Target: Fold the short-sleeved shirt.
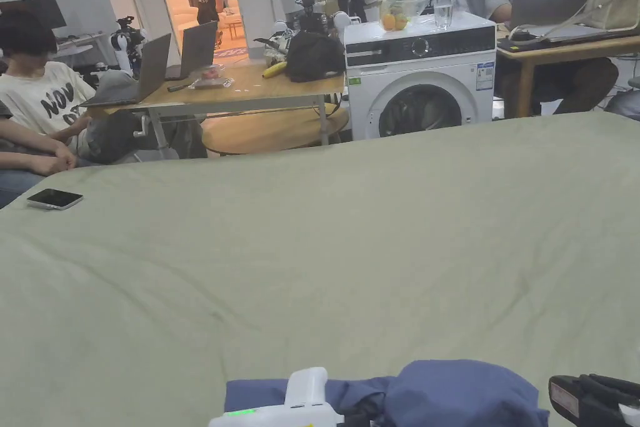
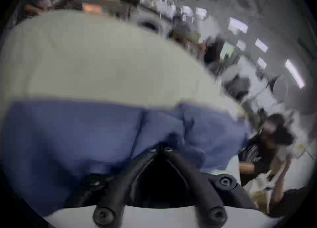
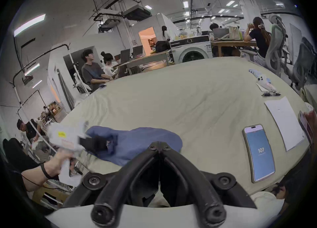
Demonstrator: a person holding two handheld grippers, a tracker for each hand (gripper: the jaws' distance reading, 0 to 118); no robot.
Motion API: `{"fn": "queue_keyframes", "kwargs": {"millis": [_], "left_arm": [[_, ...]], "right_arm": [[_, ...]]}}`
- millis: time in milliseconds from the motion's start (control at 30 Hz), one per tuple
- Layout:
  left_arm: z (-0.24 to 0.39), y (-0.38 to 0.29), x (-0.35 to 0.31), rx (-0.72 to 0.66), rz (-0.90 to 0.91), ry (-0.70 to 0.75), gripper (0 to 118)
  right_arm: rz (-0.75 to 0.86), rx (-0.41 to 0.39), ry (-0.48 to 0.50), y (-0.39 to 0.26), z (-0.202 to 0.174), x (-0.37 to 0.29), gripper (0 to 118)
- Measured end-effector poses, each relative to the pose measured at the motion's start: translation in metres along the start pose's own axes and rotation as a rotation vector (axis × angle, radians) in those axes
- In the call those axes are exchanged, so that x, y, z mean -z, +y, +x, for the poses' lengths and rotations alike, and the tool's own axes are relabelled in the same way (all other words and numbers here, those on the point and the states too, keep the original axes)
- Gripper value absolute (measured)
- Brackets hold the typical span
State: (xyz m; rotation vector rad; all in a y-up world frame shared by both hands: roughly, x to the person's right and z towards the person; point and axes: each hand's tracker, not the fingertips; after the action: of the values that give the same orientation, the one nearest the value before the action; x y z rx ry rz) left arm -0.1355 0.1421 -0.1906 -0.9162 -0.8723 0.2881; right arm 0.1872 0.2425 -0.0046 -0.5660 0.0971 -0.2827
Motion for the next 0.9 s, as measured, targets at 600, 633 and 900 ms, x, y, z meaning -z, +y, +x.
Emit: {"fn": "queue_keyframes", "kwargs": {"millis": [600,633,900], "left_arm": [[-0.109,-0.030,-0.109,-0.580,0.217,-0.081,74],[-0.108,-0.031,-0.102,-0.604,0.223,-0.079,71],[-0.039,0.012,-0.171,-0.351,0.433,0.040,11]], "right_arm": [[-0.044,-0.011,0.035,-0.001,-0.005,0.012,0],[-0.043,-0.013,0.038,0.000,-0.006,0.011,0],[-0.030,-0.050,0.040,0.009,-0.002,0.008,0]]}}
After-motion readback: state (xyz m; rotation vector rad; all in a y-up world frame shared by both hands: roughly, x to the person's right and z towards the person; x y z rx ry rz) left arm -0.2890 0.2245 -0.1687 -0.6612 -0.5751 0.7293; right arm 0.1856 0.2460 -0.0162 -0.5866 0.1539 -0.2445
